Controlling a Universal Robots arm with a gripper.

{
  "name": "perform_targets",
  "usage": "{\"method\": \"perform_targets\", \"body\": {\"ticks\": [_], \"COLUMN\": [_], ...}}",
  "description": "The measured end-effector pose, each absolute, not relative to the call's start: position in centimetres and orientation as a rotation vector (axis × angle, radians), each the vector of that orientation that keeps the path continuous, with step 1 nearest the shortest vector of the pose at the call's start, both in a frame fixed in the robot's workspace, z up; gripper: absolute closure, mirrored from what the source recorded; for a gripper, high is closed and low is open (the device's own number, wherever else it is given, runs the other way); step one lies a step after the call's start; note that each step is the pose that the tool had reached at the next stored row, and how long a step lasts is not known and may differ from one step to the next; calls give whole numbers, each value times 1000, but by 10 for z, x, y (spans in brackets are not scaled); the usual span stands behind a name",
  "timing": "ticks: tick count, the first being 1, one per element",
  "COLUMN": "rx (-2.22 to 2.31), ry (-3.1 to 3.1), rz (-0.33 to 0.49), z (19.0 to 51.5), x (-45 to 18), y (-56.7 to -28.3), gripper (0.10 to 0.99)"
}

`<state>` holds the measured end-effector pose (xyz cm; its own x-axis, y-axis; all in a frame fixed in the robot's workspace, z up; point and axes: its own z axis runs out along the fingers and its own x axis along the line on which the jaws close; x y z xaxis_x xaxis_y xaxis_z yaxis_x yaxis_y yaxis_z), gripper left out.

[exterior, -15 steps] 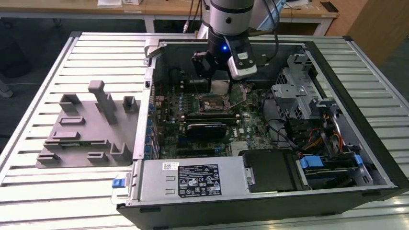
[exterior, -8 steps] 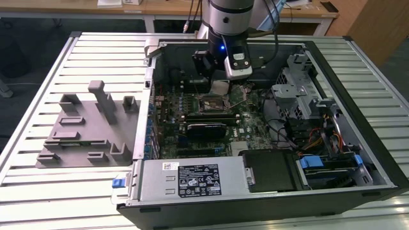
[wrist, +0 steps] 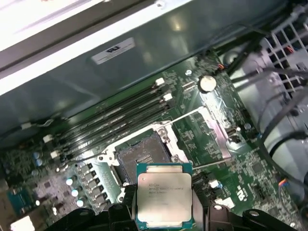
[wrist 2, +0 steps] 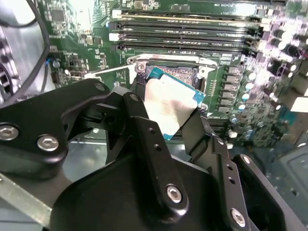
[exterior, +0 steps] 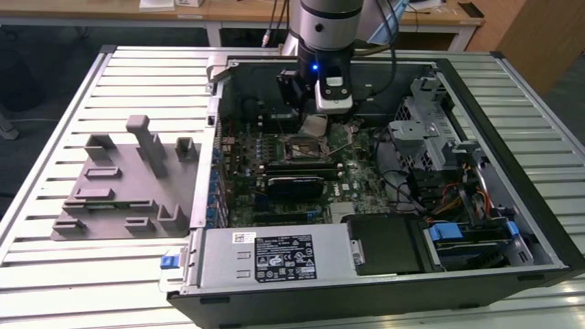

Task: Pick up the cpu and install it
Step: 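Place the cpu into insertion slot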

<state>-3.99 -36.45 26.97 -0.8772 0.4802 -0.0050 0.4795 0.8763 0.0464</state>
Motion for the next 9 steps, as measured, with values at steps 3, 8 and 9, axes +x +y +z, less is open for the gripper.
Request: {"method": "perform_targets", "body": {"ticks": [3,8,9], "rx": [846,965,988], "ry": [3007,2969,2961], "rz": [67,66,66], "z": [270,270,270], "x": [-40,-40,-40], "y": [-365,-365,-365], "gripper": [545,545,545]}}
